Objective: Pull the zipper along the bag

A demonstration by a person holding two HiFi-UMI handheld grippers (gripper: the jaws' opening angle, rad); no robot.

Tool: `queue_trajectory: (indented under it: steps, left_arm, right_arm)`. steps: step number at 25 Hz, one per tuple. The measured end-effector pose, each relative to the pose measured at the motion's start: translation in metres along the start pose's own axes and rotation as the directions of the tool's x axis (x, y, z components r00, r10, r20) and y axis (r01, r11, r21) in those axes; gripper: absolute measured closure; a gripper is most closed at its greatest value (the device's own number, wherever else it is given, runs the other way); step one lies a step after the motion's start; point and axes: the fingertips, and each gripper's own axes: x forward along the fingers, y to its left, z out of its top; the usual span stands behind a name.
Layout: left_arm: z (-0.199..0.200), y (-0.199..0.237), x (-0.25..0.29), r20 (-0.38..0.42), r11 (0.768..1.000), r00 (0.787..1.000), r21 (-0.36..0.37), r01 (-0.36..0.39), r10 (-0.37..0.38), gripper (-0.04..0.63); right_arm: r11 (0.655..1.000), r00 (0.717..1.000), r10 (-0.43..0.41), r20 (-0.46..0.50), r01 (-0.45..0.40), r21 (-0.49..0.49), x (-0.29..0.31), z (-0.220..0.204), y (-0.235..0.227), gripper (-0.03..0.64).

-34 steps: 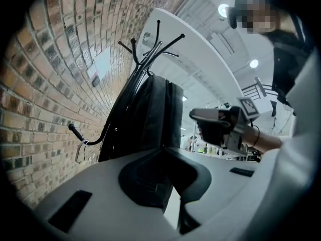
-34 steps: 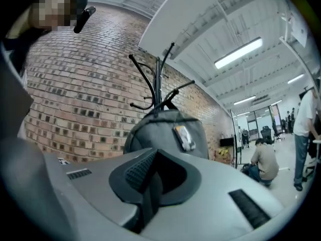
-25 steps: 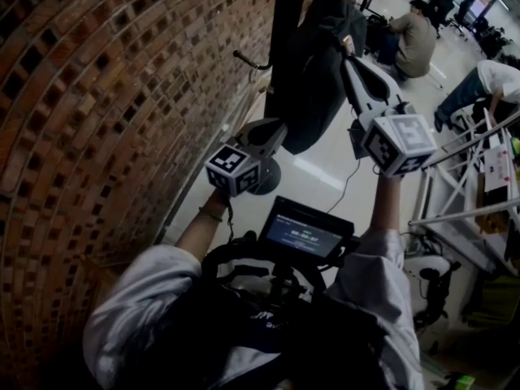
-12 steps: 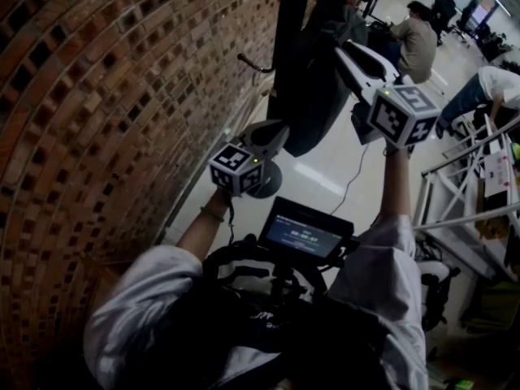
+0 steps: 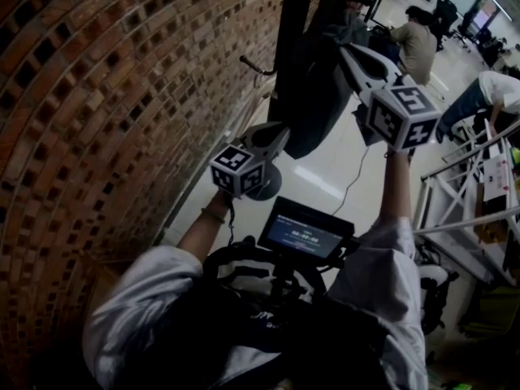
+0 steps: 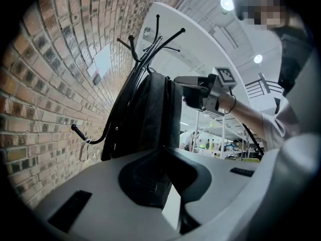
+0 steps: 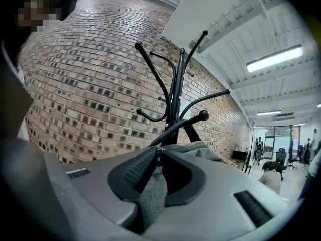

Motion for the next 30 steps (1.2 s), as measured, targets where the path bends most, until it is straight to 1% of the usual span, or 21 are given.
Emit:
queue_trajectory:
  steps: [4,7,9,12,16,21,22,24,27,30]
  left_arm:
    - [0.001,0.002,0.000,0.009,1.000,1.000,0.005,-0.012,0.012,0.577]
    - [0.001,0.003,0.001,0.011,1.000,1.000,0.001,-0.021,0.021,0.577]
    - [0.000,0.003,0.001,0.012,1.000,1.000,-0.015,-0.019,0.019,0.577]
    - [-0.001,0.002,0.002,0.015,1.000,1.000,-0.020,-0.014,0.015,0.577]
    - [0.002,0.000,0.003,0.013,1.000,1.000,-0.012,-0.006,0.006,0.577]
    - [0.000,0.002,0.004,0.040,0.997,0.999,-0.071,-0.002,0.005,0.577]
    - [0.000,0.003,0.004,0.049,0.996,0.999,-0.088,-0.002,0.006,0.577]
    - [-0.001,0.005,0.002,0.065,0.990,0.998,-0.144,0.002,0.007,0.577]
    - [0.000,0.006,0.001,0.107,0.975,0.994,-0.220,0.029,-0.005,0.577]
    - [0.002,0.004,0.000,0.113,0.972,0.994,-0.234,0.024,0.003,0.575]
  right_arm:
    - [0.999,0.998,-0.025,0.064,0.022,0.047,-0.004,0.015,-0.008,0.594]
    - [0.998,0.995,-0.051,0.085,0.048,0.029,0.000,0.024,-0.012,0.601]
    - [0.999,0.994,-0.051,0.092,0.050,0.022,0.003,0.030,-0.011,0.624]
    - [0.999,0.997,-0.029,0.077,0.028,0.016,0.010,0.028,-0.009,0.624]
    - [1.000,0.999,-0.001,0.039,0.002,-0.021,0.013,0.023,-0.009,0.623]
    - [0.994,1.000,-0.014,-0.012,0.013,-0.108,0.021,0.015,-0.010,0.620]
    - [0.993,1.000,-0.016,-0.015,0.015,-0.113,0.022,0.014,-0.009,0.621]
    - [0.995,1.000,-0.010,-0.007,0.009,-0.095,0.022,0.016,-0.006,0.623]
    - [0.997,1.000,0.025,0.018,-0.023,-0.073,0.017,0.018,0.000,0.623]
    - [0.995,0.999,0.041,0.025,-0.038,-0.087,0.015,0.019,0.004,0.623]
